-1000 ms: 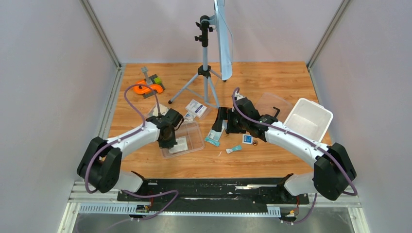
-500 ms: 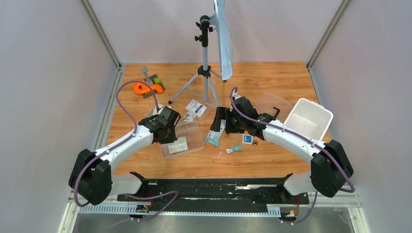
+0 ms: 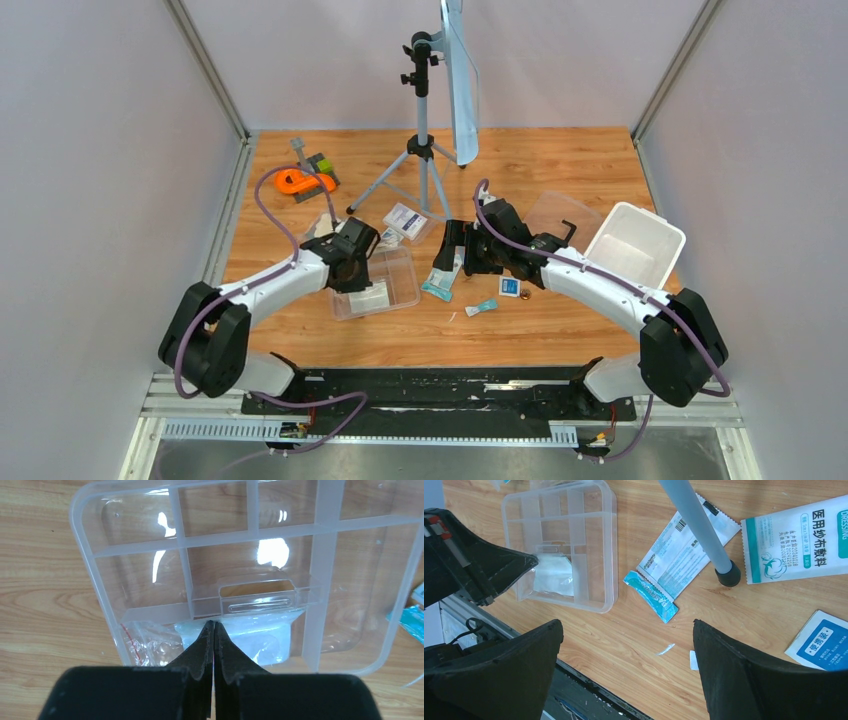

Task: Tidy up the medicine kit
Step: Adjust the medical item in the medicine box compartment.

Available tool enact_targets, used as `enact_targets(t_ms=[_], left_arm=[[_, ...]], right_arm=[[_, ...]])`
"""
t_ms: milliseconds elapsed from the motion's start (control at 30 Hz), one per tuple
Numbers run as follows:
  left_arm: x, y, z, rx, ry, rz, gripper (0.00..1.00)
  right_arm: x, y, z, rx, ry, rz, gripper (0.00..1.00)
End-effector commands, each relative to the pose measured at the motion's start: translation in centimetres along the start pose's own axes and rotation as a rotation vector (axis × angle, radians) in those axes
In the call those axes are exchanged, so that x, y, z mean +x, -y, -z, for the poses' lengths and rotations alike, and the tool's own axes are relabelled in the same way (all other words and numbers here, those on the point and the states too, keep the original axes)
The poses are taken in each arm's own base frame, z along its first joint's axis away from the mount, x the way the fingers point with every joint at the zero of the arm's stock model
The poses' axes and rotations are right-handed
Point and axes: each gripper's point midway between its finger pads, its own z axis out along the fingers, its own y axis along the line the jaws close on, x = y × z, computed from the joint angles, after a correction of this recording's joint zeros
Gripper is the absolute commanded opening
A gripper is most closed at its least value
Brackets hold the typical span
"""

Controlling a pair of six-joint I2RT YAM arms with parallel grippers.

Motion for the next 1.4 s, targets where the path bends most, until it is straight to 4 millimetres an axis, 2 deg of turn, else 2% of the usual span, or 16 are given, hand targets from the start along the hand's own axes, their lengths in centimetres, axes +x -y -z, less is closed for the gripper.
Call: enact_targets(t_ms=[0,167,333,500,733,900,1167,1367], left_arm=[[-3.4,1.5,3.7,0.091,0.113,-0.013,0.00],[-3.8,1.3,5.8,0.112,0.130,-0.055,0.00],[-1.9,-0.9,5.9,0.037,0.078,-0.035,0.00],[0.7,-2.9,4.3,-0.051,0.020,0.018,0.00],[1.9,-3.7,1.1,-0.126,0.012,0.065,0.00],[2.6,-3.4,-0.7,-0.140,-0.024,0.078,0.00],[1.8,-3.6,-0.5,-0.159,0.000,0.062,0.00],[0.1,-3.1,1.3,-0.138,0.032,0.029,0.00]], right_arm=[[-1.4,-0.7,0.9,-0.019,0.048,0.010,0.99],[-1.4,-0.8,0.8,-0.021,0.045,0.007,0.99],[-1.4,-0.7,0.8,-0.019,0.047,0.009,0.99],[-1.3,-0.7,0.7,-0.019,0.043,0.006,0.99],[-1.4,-0.9,0.7,-0.025,0.043,0.007,0.99],[-1.4,-0.8,0.9,-0.023,0.048,0.007,0.99],[-1.4,-0.8,1.0,-0.021,0.050,0.003,0.99],[-1.4,-0.8,1.1,-0.021,0.053,0.005,0.99]])
